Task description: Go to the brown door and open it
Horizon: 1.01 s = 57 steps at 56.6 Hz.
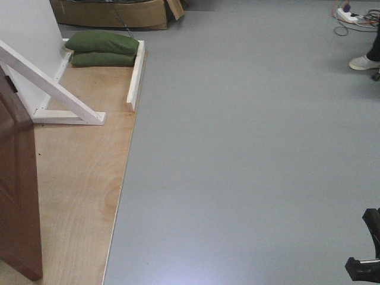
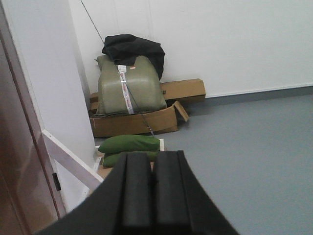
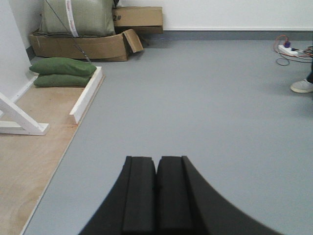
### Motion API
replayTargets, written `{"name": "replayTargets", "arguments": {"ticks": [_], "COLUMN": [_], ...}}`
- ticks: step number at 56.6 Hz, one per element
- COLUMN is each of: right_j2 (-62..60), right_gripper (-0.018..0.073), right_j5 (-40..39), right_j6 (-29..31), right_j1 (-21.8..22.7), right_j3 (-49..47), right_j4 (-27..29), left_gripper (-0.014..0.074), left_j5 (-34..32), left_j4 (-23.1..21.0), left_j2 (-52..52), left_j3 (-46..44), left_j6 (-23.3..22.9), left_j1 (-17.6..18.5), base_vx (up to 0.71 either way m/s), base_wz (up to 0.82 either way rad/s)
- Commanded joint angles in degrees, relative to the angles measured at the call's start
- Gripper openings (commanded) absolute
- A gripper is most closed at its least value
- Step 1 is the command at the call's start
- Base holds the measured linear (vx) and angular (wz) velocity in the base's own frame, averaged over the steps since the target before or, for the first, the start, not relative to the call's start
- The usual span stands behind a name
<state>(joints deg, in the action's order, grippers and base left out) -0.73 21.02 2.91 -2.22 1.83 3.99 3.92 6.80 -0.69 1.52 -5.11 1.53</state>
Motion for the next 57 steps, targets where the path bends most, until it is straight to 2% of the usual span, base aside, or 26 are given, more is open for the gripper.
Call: {"name": "replayTargets", "arguments": {"ticks": [1, 30, 57], "right_j2": [-0.32, -0.32, -0.32], "right_gripper": [0.0, 0.0, 0.0], "right_j5": [-4.4, -4.4, -4.4], "right_j6": [0.37, 0.37, 0.37], "right_j1": [-0.01, -0.01, -0.01], "right_j3": [0.25, 0.25, 0.25], "right_j4": [-0.2, -0.2, -0.2], "left_gripper": [0.0036, 0.0036, 0.0036], "left_j5": [-4.25, -4.25, -4.25], "left_j4": [-0.44, -0.44, -0.44], "left_j2": [-0.74, -0.74, -0.74], "left_j3": [-0.97, -0.97, -0.97], "left_j6": [-0.1, -0.1, -0.1], "left_j1": [0.18, 0.18, 0.18], "base_vx": [0.37, 0.31, 0.13], "base_wz": [0.18, 0.06, -0.03]}}
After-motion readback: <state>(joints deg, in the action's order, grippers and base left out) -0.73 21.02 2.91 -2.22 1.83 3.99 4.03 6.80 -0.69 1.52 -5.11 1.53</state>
